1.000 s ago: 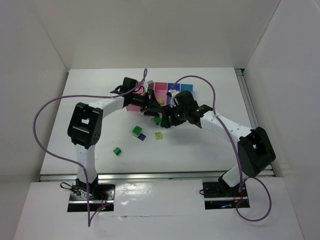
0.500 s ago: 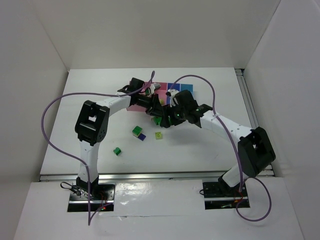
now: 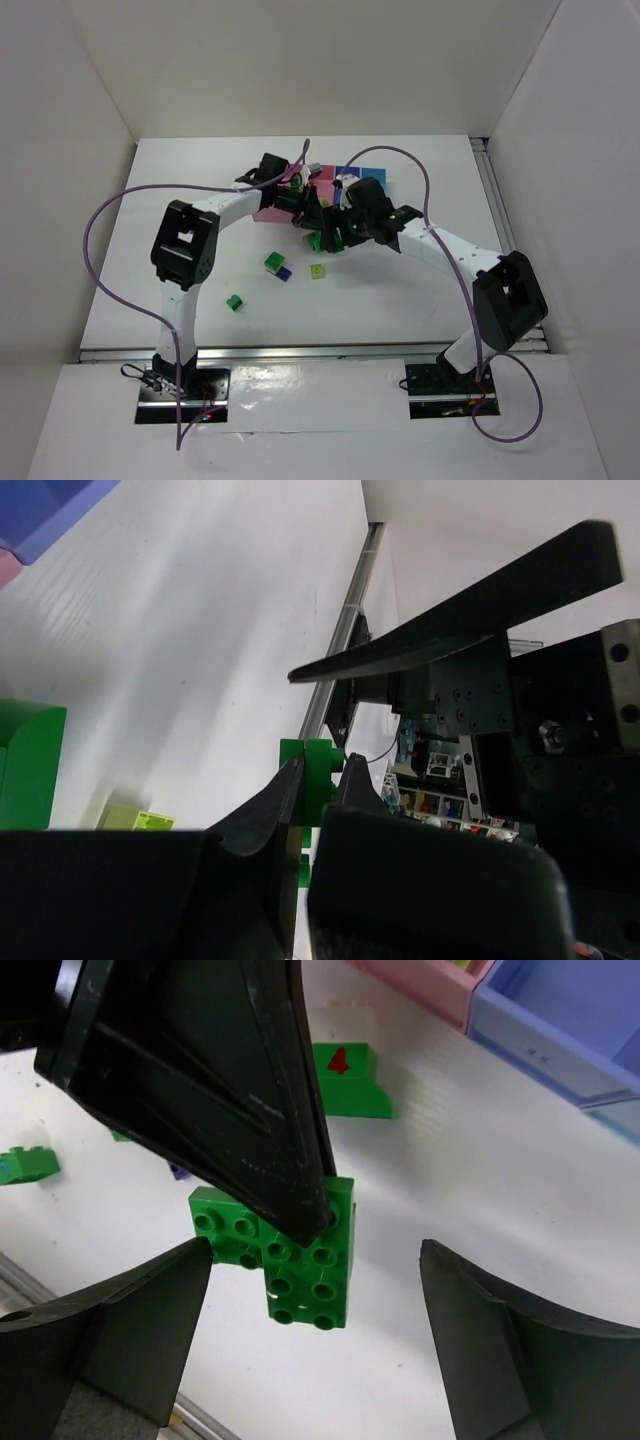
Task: Sort the legos into containers by color
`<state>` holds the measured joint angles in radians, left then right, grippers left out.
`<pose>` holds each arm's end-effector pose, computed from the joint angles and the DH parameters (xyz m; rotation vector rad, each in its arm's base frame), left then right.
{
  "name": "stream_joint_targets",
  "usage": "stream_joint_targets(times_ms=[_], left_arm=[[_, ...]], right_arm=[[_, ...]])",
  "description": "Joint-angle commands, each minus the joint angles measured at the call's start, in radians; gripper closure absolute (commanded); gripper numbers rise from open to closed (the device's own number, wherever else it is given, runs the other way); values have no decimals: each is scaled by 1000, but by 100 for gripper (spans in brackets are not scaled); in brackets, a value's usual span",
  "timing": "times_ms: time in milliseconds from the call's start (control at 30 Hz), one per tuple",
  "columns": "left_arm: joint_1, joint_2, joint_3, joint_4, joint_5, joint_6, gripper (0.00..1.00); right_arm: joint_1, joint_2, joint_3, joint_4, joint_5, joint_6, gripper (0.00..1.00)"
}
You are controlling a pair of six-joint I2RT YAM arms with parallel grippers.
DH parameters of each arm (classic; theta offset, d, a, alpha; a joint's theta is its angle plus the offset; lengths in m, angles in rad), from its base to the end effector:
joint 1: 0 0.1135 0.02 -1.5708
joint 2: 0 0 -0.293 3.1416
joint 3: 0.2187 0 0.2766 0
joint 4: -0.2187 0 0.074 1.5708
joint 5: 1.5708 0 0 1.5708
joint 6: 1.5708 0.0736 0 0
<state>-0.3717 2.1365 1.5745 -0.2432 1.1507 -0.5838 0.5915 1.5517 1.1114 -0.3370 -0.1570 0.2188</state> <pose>0.4504 -0.2477 0.1928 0.3654 2.4279 -1.8080 0.3163 0.2264 0.2428 -0.5246 2.3537 0.5722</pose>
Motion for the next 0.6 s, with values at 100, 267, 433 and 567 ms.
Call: stream_joint_targets(times_ms=[100, 267, 433, 567], left_arm=[[14, 13, 32, 18, 1, -16, 100], [24, 13, 41, 18, 1, -16, 100], [42, -7, 41, 18, -31, -34, 100], [51, -38, 41, 91, -61, -135, 100]], right_arm=[[8, -10, 56, -5, 79, 16, 9], [8, -22, 33, 6, 79, 16, 25], [8, -13, 33, 16, 48, 25, 26], [8, -39, -13, 61, 2, 89, 10]])
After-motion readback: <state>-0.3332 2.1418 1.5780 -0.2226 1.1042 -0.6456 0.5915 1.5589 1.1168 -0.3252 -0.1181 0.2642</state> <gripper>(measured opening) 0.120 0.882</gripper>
